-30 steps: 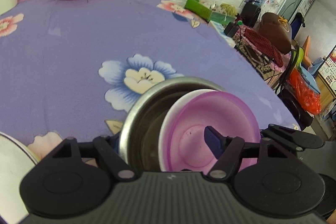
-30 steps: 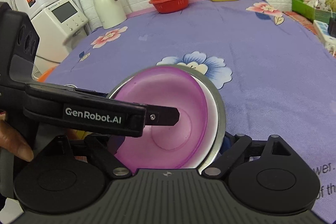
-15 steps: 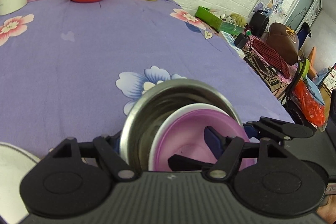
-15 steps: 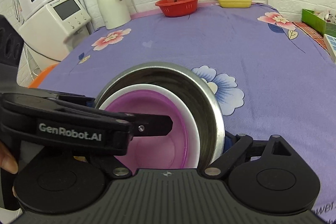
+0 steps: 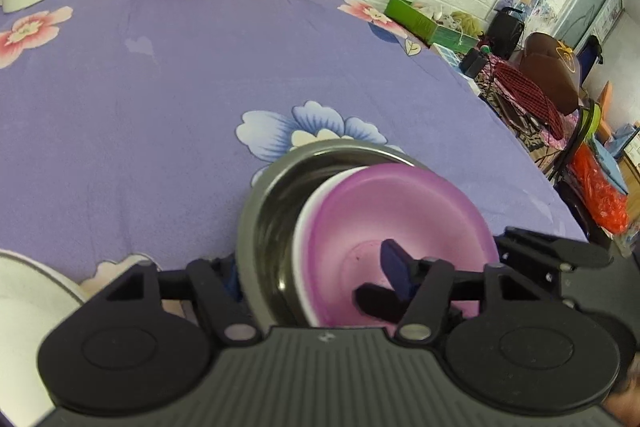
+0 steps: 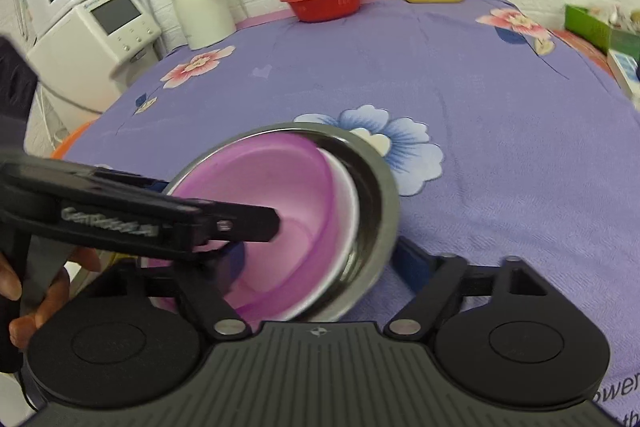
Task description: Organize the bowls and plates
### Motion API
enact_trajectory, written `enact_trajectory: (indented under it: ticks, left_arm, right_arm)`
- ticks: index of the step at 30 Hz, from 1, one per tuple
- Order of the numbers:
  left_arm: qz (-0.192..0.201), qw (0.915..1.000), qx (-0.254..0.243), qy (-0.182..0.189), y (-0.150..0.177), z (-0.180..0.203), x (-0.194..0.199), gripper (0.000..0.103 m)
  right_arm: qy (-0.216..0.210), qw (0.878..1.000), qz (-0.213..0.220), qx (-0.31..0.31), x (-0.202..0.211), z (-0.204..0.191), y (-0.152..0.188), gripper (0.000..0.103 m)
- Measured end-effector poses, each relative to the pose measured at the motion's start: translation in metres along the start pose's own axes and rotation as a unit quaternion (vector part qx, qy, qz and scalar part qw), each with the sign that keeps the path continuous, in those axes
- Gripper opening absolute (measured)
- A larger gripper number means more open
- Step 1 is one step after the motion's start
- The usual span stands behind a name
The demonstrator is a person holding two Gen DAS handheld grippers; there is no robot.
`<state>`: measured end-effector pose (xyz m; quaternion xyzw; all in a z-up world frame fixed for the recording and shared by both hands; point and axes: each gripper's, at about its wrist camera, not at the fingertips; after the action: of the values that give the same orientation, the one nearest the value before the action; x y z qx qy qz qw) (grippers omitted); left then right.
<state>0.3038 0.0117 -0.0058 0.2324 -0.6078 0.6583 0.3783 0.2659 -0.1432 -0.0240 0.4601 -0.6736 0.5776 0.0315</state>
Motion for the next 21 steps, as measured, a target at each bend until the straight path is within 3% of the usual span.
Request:
enact_trajectory:
  ticks: [6, 12, 21]
  left_arm:
    - [-0.01, 0.9992, 0.037, 0.012, -0.01, -0.003, -0.002, 0.063]
    - [0.027, 0.9981, 0.054, 0.012, -0.025, -0.016, 0.028, 0.063]
    - [0.073, 0.9909, 0.077, -0.083, -0.001, -0.077, 0.103, 0.063]
  right_arm:
    - [0.016, 1.0, 0.001, -0.007, -0.002, 0.001, -0.009, 0.103]
    - [0.013, 1.0, 0.012, 0.013, 0.004, -0.012, -0.024, 0.103]
    - [-0.076, 0.995, 0.021, 0.055, -0.017, -0.079, -0.042, 0.103]
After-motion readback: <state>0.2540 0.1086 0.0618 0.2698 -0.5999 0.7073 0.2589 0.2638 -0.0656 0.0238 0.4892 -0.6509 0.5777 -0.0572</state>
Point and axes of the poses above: each gripper's, at about its wrist camera, not at the fingertips, and x roughly against the way its jaws point, z to its right, y to its underside, and after that the axes turned 11 degrees about -y, right-handed
